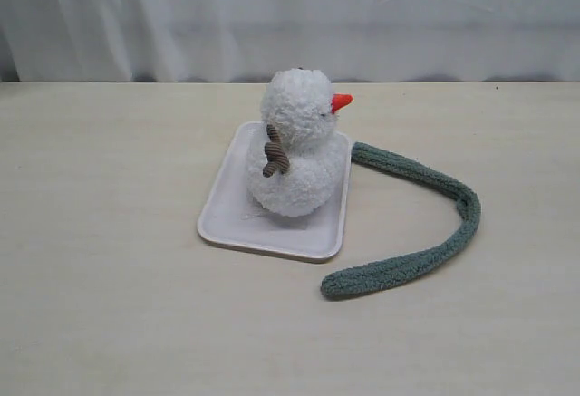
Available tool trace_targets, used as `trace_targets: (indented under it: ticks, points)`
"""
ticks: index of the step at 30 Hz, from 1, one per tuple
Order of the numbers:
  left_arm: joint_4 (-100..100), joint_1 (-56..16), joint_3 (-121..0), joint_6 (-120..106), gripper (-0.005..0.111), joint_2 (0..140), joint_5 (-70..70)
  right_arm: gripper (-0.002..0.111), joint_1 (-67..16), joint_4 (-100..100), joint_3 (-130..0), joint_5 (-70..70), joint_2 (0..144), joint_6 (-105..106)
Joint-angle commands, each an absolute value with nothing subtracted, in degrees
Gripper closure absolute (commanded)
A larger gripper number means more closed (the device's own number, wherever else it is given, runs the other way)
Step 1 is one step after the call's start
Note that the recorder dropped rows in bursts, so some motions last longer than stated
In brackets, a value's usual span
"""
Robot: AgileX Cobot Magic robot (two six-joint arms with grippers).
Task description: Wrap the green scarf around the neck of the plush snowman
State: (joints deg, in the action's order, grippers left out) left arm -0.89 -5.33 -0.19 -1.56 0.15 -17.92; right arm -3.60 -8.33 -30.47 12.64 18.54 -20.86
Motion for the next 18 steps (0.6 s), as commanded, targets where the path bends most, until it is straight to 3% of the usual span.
trace_targets:
  ticks: [1,9,18]
  points:
    - [-0.74,-5.7,0.0,-1.43,0.107,0.0,-17.47,0.056,-3.45,-8.57,-32.81,19.17,30.23,-20.11]
    - [-0.74,-5.7,0.0,-1.43,0.107,0.0,-17.47,0.057,-3.45,-4.87,-42.09,23.09,71.78,-20.39]
    - [-0.74,-5.7,0.0,-1.43,0.107,0.0,-17.47,0.057,-3.31,-4.87,-48.74,22.6,93.33,-20.17]
